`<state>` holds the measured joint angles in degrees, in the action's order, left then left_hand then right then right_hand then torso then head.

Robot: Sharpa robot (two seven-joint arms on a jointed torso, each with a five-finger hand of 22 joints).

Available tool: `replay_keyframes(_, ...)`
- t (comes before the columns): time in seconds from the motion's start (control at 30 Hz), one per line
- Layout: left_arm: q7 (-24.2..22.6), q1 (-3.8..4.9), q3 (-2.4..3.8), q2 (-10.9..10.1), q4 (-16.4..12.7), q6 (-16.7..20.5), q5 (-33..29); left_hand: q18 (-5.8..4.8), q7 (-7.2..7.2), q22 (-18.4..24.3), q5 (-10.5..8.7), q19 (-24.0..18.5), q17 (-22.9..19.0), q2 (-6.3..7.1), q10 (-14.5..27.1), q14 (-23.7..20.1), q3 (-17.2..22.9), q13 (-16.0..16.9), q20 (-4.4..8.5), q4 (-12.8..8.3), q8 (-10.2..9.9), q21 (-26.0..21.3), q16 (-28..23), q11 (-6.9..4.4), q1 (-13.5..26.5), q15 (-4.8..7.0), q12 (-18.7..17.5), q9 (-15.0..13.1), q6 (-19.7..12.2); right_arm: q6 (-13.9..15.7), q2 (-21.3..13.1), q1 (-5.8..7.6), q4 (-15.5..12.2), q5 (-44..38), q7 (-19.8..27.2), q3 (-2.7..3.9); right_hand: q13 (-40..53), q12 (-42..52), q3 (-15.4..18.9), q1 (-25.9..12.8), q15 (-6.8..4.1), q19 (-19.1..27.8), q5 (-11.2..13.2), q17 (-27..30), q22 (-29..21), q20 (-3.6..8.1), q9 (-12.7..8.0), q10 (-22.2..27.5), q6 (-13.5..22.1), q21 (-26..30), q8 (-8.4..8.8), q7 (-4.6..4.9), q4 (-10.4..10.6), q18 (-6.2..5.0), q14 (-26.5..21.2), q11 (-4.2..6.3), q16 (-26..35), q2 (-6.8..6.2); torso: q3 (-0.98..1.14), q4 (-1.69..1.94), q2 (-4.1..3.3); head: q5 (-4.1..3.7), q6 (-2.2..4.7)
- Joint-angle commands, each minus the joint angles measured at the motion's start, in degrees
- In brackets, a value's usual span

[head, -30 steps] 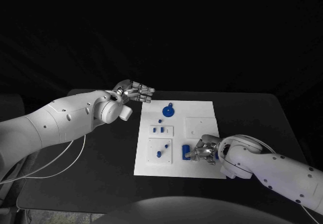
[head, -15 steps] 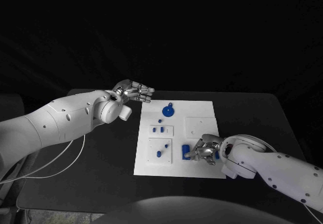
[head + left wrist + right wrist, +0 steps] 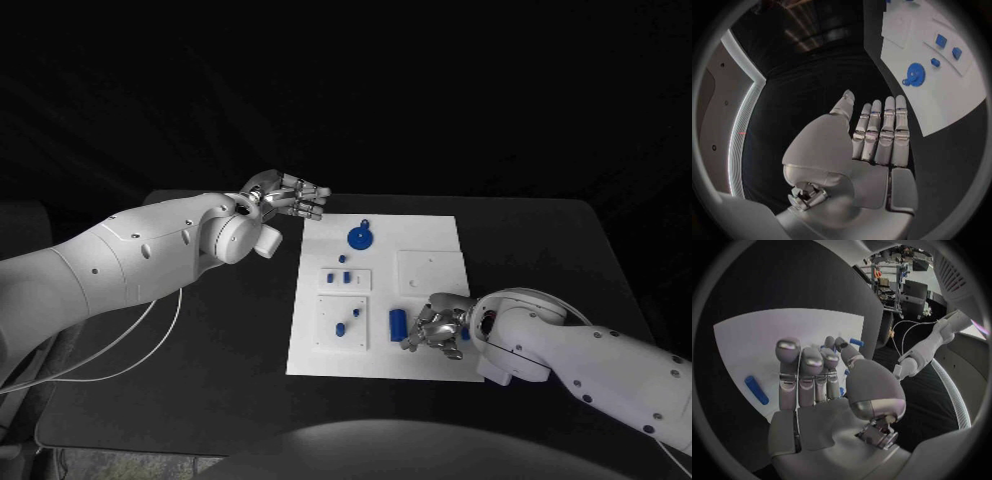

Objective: Assemble the parts on the task board

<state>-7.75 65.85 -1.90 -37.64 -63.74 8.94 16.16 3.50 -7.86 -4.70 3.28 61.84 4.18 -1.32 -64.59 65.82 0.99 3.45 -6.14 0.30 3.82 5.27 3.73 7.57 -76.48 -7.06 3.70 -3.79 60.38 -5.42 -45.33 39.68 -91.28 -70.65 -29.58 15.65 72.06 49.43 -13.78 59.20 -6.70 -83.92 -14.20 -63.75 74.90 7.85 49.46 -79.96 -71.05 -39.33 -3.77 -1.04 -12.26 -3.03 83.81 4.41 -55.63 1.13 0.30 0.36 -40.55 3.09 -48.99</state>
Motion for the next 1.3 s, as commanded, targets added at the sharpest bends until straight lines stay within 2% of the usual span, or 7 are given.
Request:
replay_keyframes(0.03,-0.4,0.01,0.02,0.1,-0.1,-0.9,0.1,0.84,0.07,0.1,-0.27,0.1,0.1,-0.11,0.4,-0.4,0.0,0.0,-0.31,0.3,-0.2,-0.3,-0.2,-0.08,0.4,-0.14,-0.3,-0.1,-0.4,-0.8,0.2,-0.05,0.1,-0.8,-1.8,0.0,-0.1,0.3,-0.5,-0.8,-0.01,-3.2,0.0,0.0,1.5,0.14,0.3,-0.1,0.0,-0.3,0.04,-0.18,0.4,0.88,0.0,0.03,-0.4,0.42,-0.02,0.06,0.0,0.0,0.01)
replay_keyframes(0.23,-0.4,0.01,0.02,0.1,-0.1,-0.9,0.1,0.84,0.07,0.1,-0.27,0.1,0.1,-0.11,0.4,-0.4,0.0,0.0,-0.31,0.3,-0.2,-0.3,-0.2,-0.08,0.4,-0.14,-0.3,-0.1,-0.4,0.9,0.8,-0.05,0.6,-1.0,-2.8,0.0,-0.2,0.6,-2.3,-3.1,0.02,-3.2,3.7,0.0,1.6,0.12,1.2,-0.1,0.1,-0.4,0.05,-0.18,2.0,0.87,0.0,0.02,-0.5,1.23,-0.02,0.05,0.0,0.03,-0.05)
replay_keyframes(0.37,-0.4,0.01,0.02,0.1,-0.1,-0.9,0.1,0.84,0.07,0.1,-0.27,0.1,0.1,-0.11,0.4,-0.4,0.0,0.0,-0.31,0.3,-0.2,-0.3,-0.2,-0.08,0.4,-0.14,-0.3,-0.1,-0.4,1.5,1.3,-0.05,1.2,-1.1,-3.3,0.0,-0.2,0.7,-4.2,-3.9,0.04,-3.2,4.9,0.1,1.5,0.09,1.9,-0.1,0.1,-0.4,0.05,-0.13,2.2,0.85,0.0,0.03,-0.7,0.96,-0.05,0.04,-0.01,0.01,-0.07)
replay_keyframes(0.6,-0.4,0.01,0.02,0.2,-0.1,-1.0,0.1,0.85,0.06,0.1,-0.27,0.1,0.1,-0.14,0.4,-0.4,0.0,0.0,-0.31,0.4,-0.2,-0.3,-0.2,-0.07,0.5,-0.15,-0.3,-0.1,-0.4,2.7,2.3,-0.06,2.2,-1.6,-4.0,-0.05,-0.2,0.8,-5.3,-4.1,0.05,-3.2,6.0,0.1,1.6,0.07,2.3,-0.1,0.1,-0.5,0.05,-0.13,2.4,0.86,0.0,0.0,-0.8,1.23,-0.02,0.03,-0.02,0.0,-0.14)
replay_keyframes(0.73,-0.4,0.01,0.01,0.2,0.0,-1.0,0.1,0.85,0.06,0.1,-0.27,0.1,0.1,-0.14,0.4,-0.4,0.0,0.0,-0.31,0.4,-0.2,-0.3,-0.2,-0.07,0.5,-0.15,-0.3,-0.1,-0.4,3.5,2.7,-0.06,2.6,-2.0,-4.2,-0.07,-0.3,0.8,-6.9,-4.3,0.05,-3.2,8.0,0.2,1.6,0.07,2.5,-0.1,0.2,-0.6,0.05,-0.11,2.4,0.84,0.0,0.0,-0.8,1.24,-0.04,0.06,0.01,-0.04,-0.19)
replay_keyframes(1.17,-0.3,0.0,0.01,0.2,0.0,-1.1,0.1,0.85,0.06,0.1,-0.27,0.1,0.1,-0.14,0.4,-0.4,0.0,0.0,-0.31,0.4,-0.2,-0.3,-0.2,-0.07,0.5,-0.15,-0.3,-0.1,-0.4,5.6,2.9,-0.07,2.8,-2.6,-4.1,-0.1,-0.3,1.0,-8.2,-5.4,0.03,-3.3,9.2,0.2,1.6,0.08,2.9,-0.1,0.1,-0.7,0.04,-0.11,3.1,0.83,0.0,0.0,-0.9,1.19,0.01,0.04,-0.01,-0.02,-0.23)
replay_keyframes(1.3,-0.3,0.0,0.0,0.2,0.0,-1.1,0.2,0.85,0.06,0.1,-0.27,0.1,0.1,-0.14,0.4,-0.4,0.0,0.0,-0.31,0.4,-0.2,-0.3,-0.2,-0.07,0.5,-0.15,-0.3,-0.1,-0.4,4.6,2.8,-0.07,2.9,-2.6,-4.1,-0.1,-0.3,1.0,-8.6,-5.7,0.02,-3.3,9.2,0.2,1.5,0.09,3.0,-0.1,0.1,-0.7,0.04,-0.13,3.1,0.82,0.0,0.02,-0.9,1.15,0.01,0.01,-0.01,0.0,-0.26)
